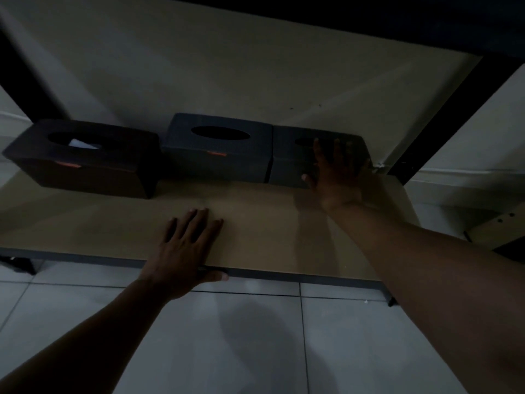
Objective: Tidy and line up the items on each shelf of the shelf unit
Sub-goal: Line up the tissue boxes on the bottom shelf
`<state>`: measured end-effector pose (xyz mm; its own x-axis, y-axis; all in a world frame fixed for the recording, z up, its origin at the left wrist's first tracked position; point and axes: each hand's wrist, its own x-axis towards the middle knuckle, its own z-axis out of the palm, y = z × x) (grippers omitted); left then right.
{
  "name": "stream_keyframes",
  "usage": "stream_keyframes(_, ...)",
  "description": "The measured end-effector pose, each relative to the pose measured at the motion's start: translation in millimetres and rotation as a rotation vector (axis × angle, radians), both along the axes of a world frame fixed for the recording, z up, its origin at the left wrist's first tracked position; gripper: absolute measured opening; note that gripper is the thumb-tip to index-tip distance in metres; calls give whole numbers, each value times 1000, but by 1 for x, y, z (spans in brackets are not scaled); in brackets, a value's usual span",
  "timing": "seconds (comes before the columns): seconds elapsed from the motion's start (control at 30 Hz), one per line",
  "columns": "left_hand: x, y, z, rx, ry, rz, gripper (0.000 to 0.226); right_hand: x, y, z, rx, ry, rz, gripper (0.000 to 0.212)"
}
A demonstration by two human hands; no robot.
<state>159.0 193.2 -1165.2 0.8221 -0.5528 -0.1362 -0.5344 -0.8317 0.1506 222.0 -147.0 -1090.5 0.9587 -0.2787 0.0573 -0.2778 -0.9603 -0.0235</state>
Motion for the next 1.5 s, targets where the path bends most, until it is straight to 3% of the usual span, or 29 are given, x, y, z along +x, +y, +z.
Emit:
stream_keyframes(0.07, 1, 0, 0, 10, 4, -2, 118, -13, 15, 1, -25, -113, 35, 87)
stream_keyframes(0.17, 0, -1, 3, 23, 6, -14, 118, -44, 51, 2, 28, -219, 108, 80)
stream_keyframes(0.37, 1, 10, 17, -32, 1, -70, 110, -81, 125, -8, 232, -53, 249, 58)
stream_keyframes(0.5, -3, 34, 22, -185, -21, -53, 91, -91, 172, -17, 323, 79, 297, 59)
stream_keyframes(0.6, 1, 62, 33, -300, -79, 35, 78, -94, 198, -28, 288, 154, 324, 72)
stream_keyframes(0.73, 29, 101, 42, -302, -345, 148, 64, -98, 210, -48, 183, 171, 323, 101)
stream_keyframes(0.87, 68, 129, 52, -232, -521, 308, 77, -95, 210, -54, 138, 130, 337, 104)
stream_keyframes(1.0, 90, 145, 52, -150, -519, 371, 86, -95, 208, -54, 115, 176, 358, 110)
stream_keyframes(1.17, 96, 144, 49, -152, -468, 456, 73, -94, 211, -53, 33, 182, 363, 109)
stream_keyframes(1.37, 105, 138, 50, -165, -494, 471, 71, -107, 221, -71, 25, 10, 425, 92)
stream_keyframes(1.5, 111, 130, 53, -178, -474, 501, 72, -109, 224, -76, 39, -4, 400, 97)
